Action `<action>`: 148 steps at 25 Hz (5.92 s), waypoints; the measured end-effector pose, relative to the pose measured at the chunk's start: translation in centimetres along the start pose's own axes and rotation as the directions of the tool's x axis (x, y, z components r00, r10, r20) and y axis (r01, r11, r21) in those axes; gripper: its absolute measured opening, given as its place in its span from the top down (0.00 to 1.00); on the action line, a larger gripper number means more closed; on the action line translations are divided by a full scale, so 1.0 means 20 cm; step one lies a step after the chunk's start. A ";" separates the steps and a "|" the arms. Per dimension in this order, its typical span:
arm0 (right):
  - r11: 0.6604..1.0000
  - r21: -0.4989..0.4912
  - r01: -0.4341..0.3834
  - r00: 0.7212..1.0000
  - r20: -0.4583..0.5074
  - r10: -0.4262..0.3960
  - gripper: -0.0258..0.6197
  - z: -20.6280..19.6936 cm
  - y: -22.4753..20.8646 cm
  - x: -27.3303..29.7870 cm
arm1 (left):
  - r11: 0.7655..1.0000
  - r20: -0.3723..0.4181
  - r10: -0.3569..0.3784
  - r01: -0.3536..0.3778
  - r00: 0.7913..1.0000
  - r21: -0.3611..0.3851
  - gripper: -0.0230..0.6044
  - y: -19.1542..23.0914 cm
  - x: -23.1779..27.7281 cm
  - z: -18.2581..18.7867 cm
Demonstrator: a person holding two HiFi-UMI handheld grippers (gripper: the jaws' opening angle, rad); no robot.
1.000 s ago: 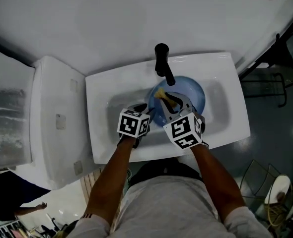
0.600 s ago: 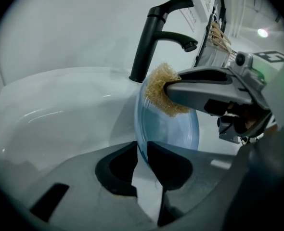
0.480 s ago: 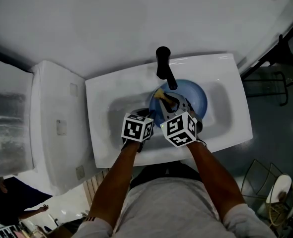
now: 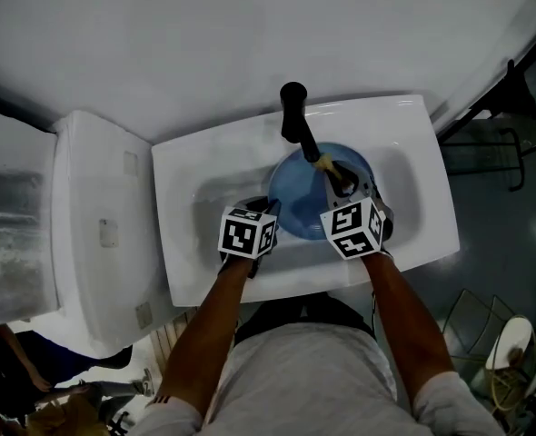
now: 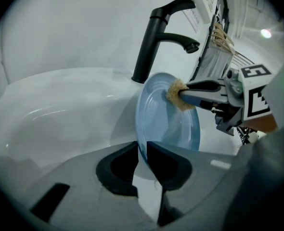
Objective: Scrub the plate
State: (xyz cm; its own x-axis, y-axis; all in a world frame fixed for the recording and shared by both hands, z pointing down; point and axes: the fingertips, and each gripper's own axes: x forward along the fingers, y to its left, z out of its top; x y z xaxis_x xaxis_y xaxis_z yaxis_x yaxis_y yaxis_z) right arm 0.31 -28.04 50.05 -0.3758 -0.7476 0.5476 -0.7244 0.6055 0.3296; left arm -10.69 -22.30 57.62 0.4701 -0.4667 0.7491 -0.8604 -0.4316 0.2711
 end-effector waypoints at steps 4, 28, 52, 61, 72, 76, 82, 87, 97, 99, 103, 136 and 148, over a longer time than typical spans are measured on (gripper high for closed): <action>0.999 -0.004 0.046 0.998 -0.033 -0.046 0.86 -0.08 -0.10 -0.03 | 1.000 0.000 -0.003 0.003 1.000 -0.005 0.85 0.00 0.00 0.00; 0.967 -0.158 -0.202 0.979 -0.043 0.198 0.86 0.06 0.50 0.10 | 0.999 -0.001 -0.002 0.002 1.000 -0.039 0.86 0.01 -0.01 -0.01; 0.968 -0.237 -0.084 0.987 -0.151 0.049 0.86 -0.26 0.01 -0.11 | 0.999 -0.003 0.019 -0.019 1.000 -0.048 0.86 0.01 -0.02 -0.01; 0.889 -0.367 -0.274 0.962 -0.097 0.256 0.86 -0.06 0.44 -0.05 | 0.998 -0.005 0.030 -0.030 1.000 -0.054 0.86 0.02 -0.02 -0.01; 0.824 -0.413 -0.388 0.922 -0.191 0.338 0.86 -0.19 0.56 -0.01 | 0.998 -0.009 0.037 -0.037 0.999 -0.055 0.86 0.02 -0.02 -0.01; 0.825 -0.422 -0.376 0.925 -0.221 0.309 0.86 -0.27 0.45 -0.05 | 0.998 -0.012 0.036 -0.037 0.999 -0.048 0.86 0.02 -0.02 -0.01; 0.826 -0.435 -0.357 0.927 -0.275 0.255 0.86 -0.41 0.28 -0.11 | 0.998 -0.016 0.037 -0.038 0.999 -0.042 0.86 0.01 -0.03 -0.01; 0.823 -0.446 -0.351 0.925 -0.300 0.232 0.86 -0.48 0.20 -0.15 | 0.999 -0.012 0.031 -0.031 0.999 -0.038 0.86 0.00 -0.02 -0.01; 0.751 -0.524 -0.402 0.916 -0.220 0.337 0.86 -0.25 0.44 -0.17 | 0.999 -0.014 0.032 -0.033 0.999 -0.043 0.86 0.00 -0.03 -0.01; 0.726 -0.542 -0.424 0.905 -0.216 0.367 0.86 -0.22 0.53 -0.15 | 0.999 -0.015 0.032 -0.033 0.999 -0.044 0.86 0.00 -0.03 -0.01; 0.675 -0.570 -0.468 0.881 -0.241 0.408 0.86 -0.20 0.69 -0.10 | 0.998 -0.015 0.033 -0.034 0.999 -0.045 0.86 0.01 -0.03 -0.01; 0.717 -0.454 -0.528 0.844 -0.375 0.384 0.86 -0.35 0.35 -0.23 | 0.999 0.039 0.045 -0.045 0.998 0.001 0.74 0.01 -0.08 0.03; 0.921 -0.163 -0.353 0.930 0.050 0.365 0.86 0.16 0.22 -0.48 | 1.000 0.311 -0.003 -0.004 0.950 0.024 0.70 -0.10 -0.44 0.27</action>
State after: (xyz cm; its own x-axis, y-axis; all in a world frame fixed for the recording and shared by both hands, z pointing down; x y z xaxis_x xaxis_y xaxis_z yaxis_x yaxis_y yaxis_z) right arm -1.07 -19.08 43.70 -0.6426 -0.4872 0.5913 -0.4402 0.8665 0.2354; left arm -12.01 -21.47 47.15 0.5108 -0.6823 0.5229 -0.8575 -0.4479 0.2532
